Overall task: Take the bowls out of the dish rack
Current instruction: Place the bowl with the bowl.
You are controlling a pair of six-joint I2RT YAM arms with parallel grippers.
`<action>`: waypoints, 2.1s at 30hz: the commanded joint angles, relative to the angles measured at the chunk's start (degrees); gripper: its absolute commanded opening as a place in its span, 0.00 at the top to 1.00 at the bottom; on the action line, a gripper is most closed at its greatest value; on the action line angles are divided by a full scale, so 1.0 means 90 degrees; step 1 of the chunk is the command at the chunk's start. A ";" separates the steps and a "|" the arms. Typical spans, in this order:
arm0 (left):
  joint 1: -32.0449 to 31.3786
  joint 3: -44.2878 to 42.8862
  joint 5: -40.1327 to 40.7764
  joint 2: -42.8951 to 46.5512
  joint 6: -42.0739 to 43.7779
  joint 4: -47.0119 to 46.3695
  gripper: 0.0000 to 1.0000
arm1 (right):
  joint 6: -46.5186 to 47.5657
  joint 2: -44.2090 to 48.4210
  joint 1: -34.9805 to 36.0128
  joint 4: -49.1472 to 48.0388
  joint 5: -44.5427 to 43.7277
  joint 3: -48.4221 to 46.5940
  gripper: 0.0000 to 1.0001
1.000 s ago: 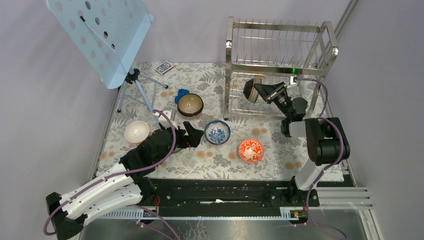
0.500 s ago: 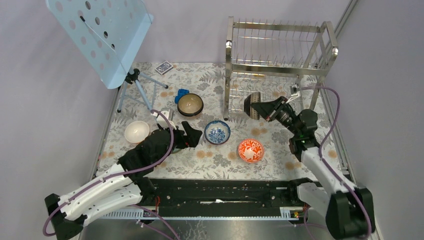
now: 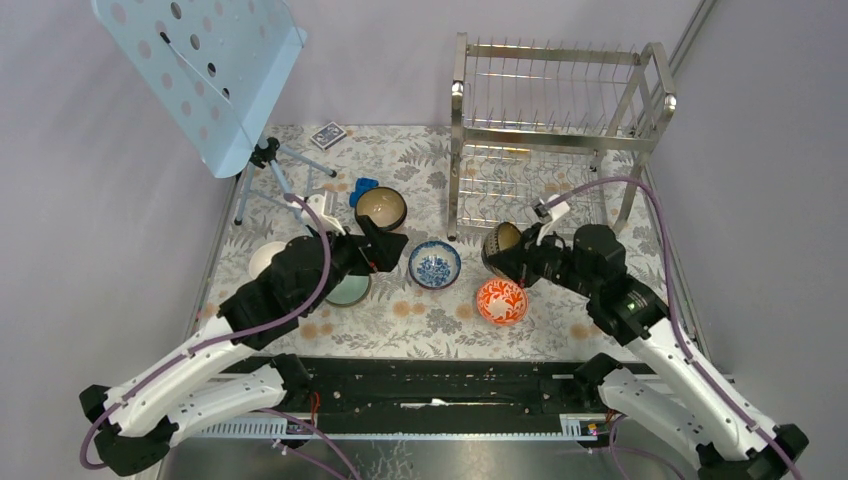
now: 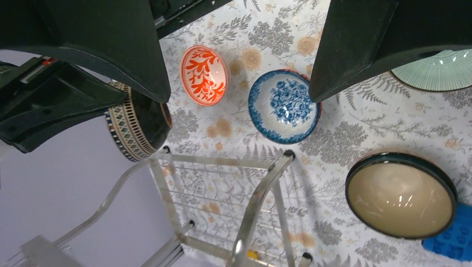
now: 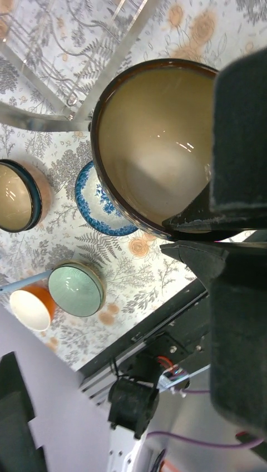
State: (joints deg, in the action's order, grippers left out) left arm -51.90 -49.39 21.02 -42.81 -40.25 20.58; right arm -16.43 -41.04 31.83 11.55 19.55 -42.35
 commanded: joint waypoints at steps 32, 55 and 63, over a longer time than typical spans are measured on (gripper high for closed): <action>-0.0148 -0.2740 -0.3295 -0.1702 0.3359 0.2605 0.01 | 0.4601 -0.3026 0.6710 0.3563 -0.5146 -0.3466 1.00; -0.0496 -0.2451 -0.3419 -0.2533 0.3037 0.2544 0.33 | 0.4674 -0.3142 0.6710 0.3152 -0.4963 -0.3328 1.00; -0.0610 -0.2394 -0.3448 -0.2596 0.2999 0.2537 0.70 | 0.4675 -0.3104 0.6711 0.3055 -0.4967 -0.3218 1.00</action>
State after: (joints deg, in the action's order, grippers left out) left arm -57.04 -71.11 -10.09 -66.08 -13.39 45.17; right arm 23.90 -70.32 91.88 42.94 -22.90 -70.43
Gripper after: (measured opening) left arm 0.354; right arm 0.055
